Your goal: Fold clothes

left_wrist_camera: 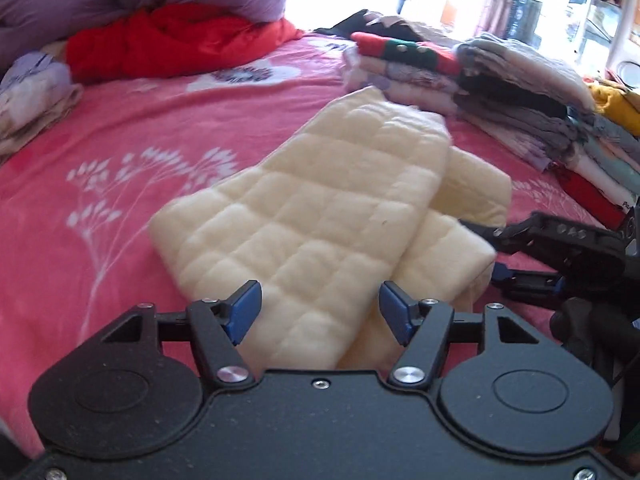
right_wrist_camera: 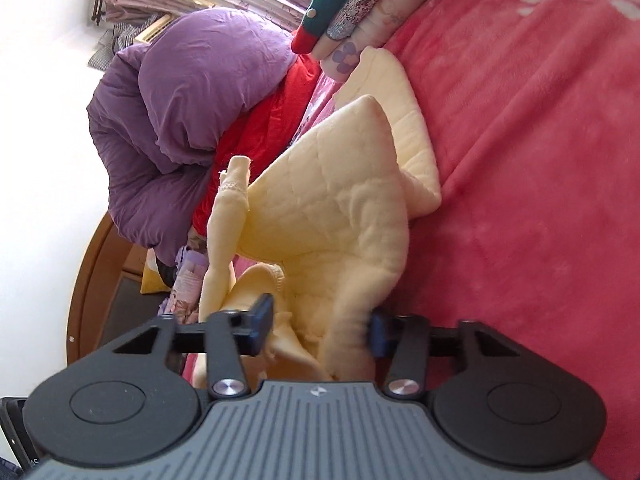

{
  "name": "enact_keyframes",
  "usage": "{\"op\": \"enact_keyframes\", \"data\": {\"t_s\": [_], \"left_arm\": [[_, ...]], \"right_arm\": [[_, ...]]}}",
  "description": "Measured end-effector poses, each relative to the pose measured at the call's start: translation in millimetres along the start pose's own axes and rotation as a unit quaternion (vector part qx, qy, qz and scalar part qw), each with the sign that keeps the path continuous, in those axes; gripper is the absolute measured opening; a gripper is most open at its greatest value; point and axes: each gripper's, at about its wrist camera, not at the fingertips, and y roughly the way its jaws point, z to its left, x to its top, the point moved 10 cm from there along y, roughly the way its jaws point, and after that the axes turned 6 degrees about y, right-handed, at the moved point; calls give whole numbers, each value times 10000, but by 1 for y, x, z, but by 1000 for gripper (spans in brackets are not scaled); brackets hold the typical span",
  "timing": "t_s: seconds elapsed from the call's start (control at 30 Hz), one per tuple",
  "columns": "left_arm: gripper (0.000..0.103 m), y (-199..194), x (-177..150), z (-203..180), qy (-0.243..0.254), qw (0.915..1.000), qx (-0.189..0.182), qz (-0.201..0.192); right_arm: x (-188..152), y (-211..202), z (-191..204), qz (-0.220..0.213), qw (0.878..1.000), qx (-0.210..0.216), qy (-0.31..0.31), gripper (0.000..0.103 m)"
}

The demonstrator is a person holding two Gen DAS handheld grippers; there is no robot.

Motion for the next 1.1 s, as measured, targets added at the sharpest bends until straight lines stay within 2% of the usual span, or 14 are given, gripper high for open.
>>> {"op": "enact_keyframes", "data": {"t_s": [0.03, 0.07, 0.1, 0.17, 0.3, 0.5, 0.67, 0.73, 0.77, 0.8, 0.87, 0.9, 1.0, 1.1], "left_arm": [[64, 5, 3, -2, 91, 9999, 26, -68], [45, 11, 5, -3, 119, 9999, 10, -92], [16, 15, 7, 0, 56, 9999, -12, -83], [9, 16, 12, 10, -148, 9998, 5, -111], [6, -10, 22, 44, -802, 9957, 37, -469], [5, -59, 8, 111, -1923, 9779, 342, -750], [5, -64, -45, 162, -3067, 9490, 668, -309], [6, -63, -64, 179, -3438, 9355, 810, -102], [14, -65, -69, 184, -3435, 9344, 945, -56], [24, -68, -70, 186, -3343, 9367, 1044, -51], [40, -76, -64, 183, -2863, 9504, 1204, -150], [48, -80, -59, 179, -2469, 9594, 1351, -208], [49, -79, -45, 157, -1094, 9811, 1579, -230], [49, -68, -43, 137, 101, 9867, 1618, -134]], "right_arm": [[1, -1, 2, -25, 10000, 35, -25, 17], [3, -4, 6, -43, 9999, 92, -77, 14], [4, -7, 10, -62, 9998, 149, -129, 14], [8, -13, 18, -90, 9993, 274, -227, 12], [22, -37, 36, -160, 9977, 384, -532, 11], [46, -91, 48, -7, 9941, 391, -1014, 11], [59, -101, 25, -163, 9947, -167, -1001, 12], [59, -92, 10, -203, 9943, -495, -924, 20], [58, -88, 3, -219, 9935, -671, -894, 27], [57, -84, -3, -216, 9929, -809, -842, 33], [50, -81, -13, -213, 9931, -898, -720, 65], [47, -82, -14, -222, 9932, -904, -701, 67], [37, -83, -22, -170, 9918, -1050, -704, 69], [24, -86, -36, -108, 9903, -1242, -606, 71]]}}
